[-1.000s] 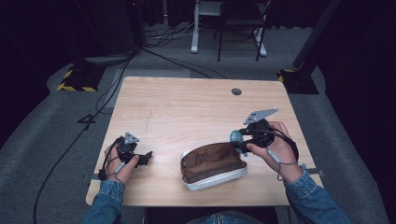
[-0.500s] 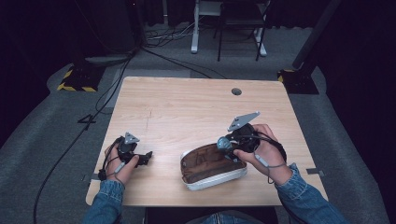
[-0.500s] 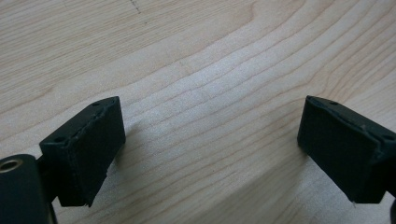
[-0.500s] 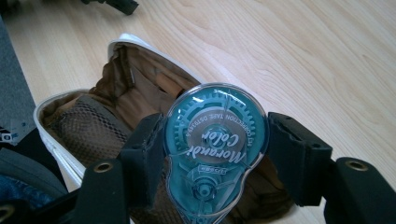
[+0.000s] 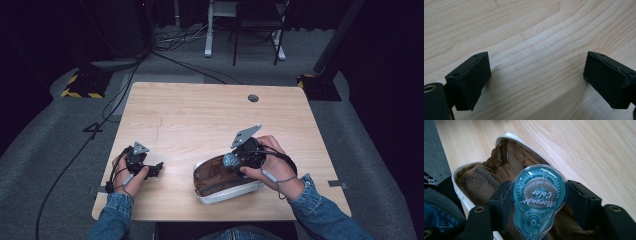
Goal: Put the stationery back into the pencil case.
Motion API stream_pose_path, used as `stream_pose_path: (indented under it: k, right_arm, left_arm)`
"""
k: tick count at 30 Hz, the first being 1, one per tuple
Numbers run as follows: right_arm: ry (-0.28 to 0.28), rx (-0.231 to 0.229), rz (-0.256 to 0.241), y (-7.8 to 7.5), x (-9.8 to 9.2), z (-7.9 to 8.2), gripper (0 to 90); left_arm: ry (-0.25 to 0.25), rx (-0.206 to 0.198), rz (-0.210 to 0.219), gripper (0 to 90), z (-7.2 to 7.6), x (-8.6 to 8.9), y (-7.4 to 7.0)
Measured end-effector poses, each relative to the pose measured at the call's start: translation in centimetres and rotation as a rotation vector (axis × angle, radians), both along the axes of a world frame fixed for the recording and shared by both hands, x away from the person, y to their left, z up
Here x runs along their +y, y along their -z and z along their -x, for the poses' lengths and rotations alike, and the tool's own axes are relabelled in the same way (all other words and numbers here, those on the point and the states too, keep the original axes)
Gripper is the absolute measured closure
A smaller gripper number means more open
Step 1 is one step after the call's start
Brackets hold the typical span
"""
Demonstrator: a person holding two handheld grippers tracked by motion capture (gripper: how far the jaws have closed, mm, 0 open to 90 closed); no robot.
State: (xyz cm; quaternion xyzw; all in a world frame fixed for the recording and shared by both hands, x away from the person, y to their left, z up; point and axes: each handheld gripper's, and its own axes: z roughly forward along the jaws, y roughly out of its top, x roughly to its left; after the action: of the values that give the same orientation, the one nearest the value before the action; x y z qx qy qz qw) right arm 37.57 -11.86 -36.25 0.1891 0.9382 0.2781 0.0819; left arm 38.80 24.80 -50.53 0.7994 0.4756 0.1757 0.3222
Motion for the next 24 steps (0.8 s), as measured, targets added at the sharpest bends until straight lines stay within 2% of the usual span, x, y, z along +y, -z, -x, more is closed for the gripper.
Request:
stream_pose_path:
  k: [8, 15, 24]
  right_arm:
    - [-0.032, -0.018, 0.067, 0.6, 1.5, 0.5, 39.2]
    - [-0.070, -0.009, 0.120, 1.1, 2.7, 0.8, 39.2]
    - [-0.123, 0.009, 0.148, 1.7, 3.4, 0.6, 39.0]
  left_arm:
    - [0.002, 0.000, 0.001, 7.8, 0.0, 0.0, 0.0]
    - [0.005, -0.001, -0.003, 7.8, 0.0, 0.0, 0.0]
    - [0.009, -0.001, -0.004, 7.8, -0.1, 0.0, 0.0]
